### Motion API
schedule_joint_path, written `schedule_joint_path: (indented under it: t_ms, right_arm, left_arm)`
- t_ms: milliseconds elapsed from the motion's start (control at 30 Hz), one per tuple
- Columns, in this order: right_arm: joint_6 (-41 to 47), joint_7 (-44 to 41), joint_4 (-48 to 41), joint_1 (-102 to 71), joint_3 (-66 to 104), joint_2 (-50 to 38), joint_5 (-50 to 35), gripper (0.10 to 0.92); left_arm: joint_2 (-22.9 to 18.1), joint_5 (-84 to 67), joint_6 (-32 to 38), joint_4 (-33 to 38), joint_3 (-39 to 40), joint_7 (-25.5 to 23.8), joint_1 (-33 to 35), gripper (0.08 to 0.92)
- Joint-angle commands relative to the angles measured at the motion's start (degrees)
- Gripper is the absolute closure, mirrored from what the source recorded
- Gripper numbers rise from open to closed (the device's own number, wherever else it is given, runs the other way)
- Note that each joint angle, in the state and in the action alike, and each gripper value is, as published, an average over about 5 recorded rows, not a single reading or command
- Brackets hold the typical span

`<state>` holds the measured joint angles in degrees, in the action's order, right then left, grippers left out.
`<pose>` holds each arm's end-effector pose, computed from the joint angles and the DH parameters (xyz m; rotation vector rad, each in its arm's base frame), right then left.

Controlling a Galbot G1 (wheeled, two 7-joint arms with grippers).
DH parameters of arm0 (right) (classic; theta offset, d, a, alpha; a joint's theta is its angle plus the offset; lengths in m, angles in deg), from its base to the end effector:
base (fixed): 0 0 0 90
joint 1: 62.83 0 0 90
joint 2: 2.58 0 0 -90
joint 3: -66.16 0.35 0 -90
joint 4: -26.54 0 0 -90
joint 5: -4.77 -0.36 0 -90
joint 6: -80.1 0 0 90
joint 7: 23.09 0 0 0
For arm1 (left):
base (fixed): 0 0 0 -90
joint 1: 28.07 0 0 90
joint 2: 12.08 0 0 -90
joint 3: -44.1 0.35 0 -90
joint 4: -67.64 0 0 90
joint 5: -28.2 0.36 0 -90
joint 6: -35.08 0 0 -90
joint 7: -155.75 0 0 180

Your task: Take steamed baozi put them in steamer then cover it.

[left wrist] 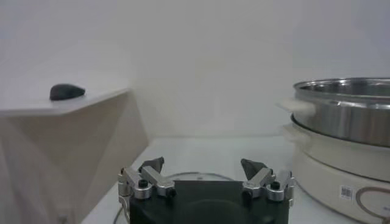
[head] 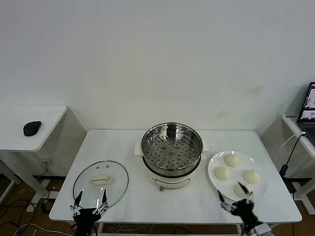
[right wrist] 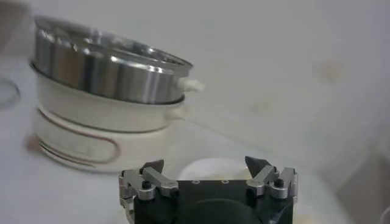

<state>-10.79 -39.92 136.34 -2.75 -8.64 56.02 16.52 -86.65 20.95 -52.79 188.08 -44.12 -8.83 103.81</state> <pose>0.2093 -0.1946 -0.2916 0.4132 -2.6864 1.1321 0.1214 0.0353 -0.3293 0.1436 -2.9697 -0.1394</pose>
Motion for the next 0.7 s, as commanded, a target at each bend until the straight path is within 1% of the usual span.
schedule_joint_path:
  t_ms: [33,233,333,500,700]
  right_arm:
    - [1.9,-12.8,-6.5,12.8,2.2,-18.6,14.3,0.203]
    - [0.3,-20.7,-14.4,24.7,-7.6,-29.8,15.9,0.203]
    - [-0.4,-25.0,-18.8,32.8,-16.0,-33.1,15.4,0.203]
    - [-1.1,-31.0,-26.2,50.0,-34.6,-34.6,10.8,0.203]
    - [-2.2,-37.0,-36.1,68.3,-56.2,-31.9,8.4,0.203]
  left_arm:
    - [0.4,2.2,-0.3,0.1,-0.5,-0.5,-0.9,0.177]
    - [0.0,3.7,1.1,-1.6,-0.5,-0.1,-2.1,0.177]
    - [0.0,4.8,1.3,-2.0,-0.5,0.0,-2.2,0.177]
    - [0.1,5.4,1.5,-2.0,-1.1,0.2,-2.3,0.177]
    - [0.5,5.3,1.5,-2.0,-1.5,0.4,-2.6,0.177]
